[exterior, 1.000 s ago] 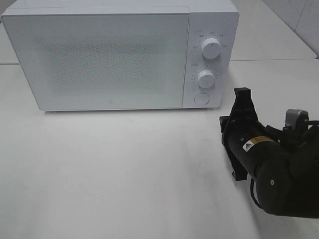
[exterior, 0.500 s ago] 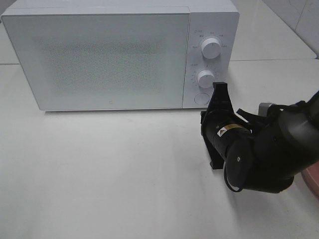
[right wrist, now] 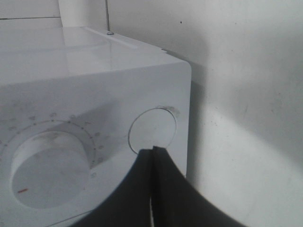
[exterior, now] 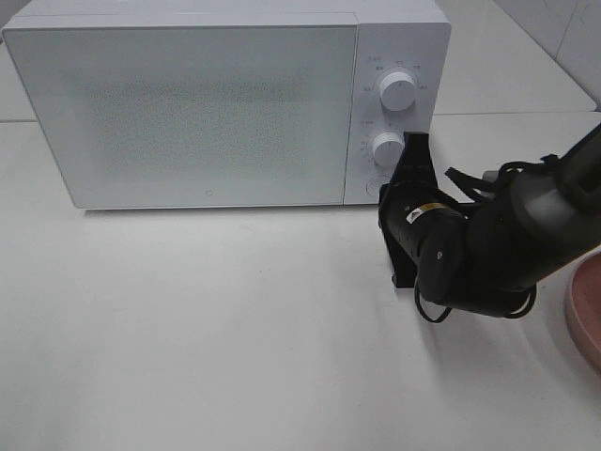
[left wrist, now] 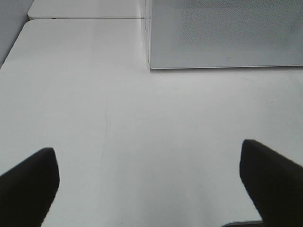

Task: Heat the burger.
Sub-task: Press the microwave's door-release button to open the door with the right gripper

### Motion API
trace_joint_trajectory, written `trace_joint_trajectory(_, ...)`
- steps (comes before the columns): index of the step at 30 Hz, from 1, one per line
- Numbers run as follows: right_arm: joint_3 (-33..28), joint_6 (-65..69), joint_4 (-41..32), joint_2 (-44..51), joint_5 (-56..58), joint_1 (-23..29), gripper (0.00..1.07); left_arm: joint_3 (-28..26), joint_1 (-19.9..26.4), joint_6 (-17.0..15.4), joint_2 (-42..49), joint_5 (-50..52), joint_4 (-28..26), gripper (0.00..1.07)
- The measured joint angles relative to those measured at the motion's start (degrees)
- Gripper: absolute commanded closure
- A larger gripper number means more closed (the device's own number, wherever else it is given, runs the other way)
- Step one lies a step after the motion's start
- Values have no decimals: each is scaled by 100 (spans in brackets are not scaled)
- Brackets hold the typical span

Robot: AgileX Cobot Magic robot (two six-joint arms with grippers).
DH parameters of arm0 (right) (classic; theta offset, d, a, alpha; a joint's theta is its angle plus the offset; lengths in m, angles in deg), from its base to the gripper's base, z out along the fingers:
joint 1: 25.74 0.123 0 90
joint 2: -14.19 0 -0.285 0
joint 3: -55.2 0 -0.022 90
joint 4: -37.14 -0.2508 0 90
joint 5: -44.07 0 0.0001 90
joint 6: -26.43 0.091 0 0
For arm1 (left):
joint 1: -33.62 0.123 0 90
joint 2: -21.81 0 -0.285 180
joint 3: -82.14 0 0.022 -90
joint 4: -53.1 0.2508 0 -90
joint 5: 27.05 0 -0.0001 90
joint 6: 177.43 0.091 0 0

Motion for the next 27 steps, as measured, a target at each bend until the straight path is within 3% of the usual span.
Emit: trace_joint_trajectory(27,762,-11,-74,-659,201,-206,107,0,0,0,0,0,0,10)
